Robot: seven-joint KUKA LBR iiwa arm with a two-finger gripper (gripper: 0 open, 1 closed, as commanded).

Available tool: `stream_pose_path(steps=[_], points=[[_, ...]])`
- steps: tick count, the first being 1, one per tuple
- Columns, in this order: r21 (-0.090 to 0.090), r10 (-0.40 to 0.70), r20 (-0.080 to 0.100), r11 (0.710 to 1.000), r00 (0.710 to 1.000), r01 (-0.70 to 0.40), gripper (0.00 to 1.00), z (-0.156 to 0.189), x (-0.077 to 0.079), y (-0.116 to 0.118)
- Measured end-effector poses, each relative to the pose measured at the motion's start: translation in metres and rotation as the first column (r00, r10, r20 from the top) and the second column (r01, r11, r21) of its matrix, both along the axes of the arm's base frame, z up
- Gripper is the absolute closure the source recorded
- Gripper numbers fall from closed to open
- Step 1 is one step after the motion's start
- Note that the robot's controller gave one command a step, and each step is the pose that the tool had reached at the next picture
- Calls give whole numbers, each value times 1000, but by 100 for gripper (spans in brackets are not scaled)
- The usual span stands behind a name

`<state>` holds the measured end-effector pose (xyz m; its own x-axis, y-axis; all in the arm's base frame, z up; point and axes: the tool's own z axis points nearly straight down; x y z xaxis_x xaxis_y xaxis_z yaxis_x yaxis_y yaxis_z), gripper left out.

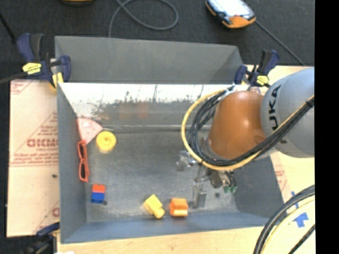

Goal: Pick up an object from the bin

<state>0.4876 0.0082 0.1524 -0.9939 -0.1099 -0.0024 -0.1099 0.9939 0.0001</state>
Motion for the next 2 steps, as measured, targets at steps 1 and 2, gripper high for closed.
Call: stream_pose_path(steps=[1,2], points=[[-1,224,-1,975,975,-224,0,-34,2,9],[-4,482,-2,876,876,-482,100,-79,-6,12]])
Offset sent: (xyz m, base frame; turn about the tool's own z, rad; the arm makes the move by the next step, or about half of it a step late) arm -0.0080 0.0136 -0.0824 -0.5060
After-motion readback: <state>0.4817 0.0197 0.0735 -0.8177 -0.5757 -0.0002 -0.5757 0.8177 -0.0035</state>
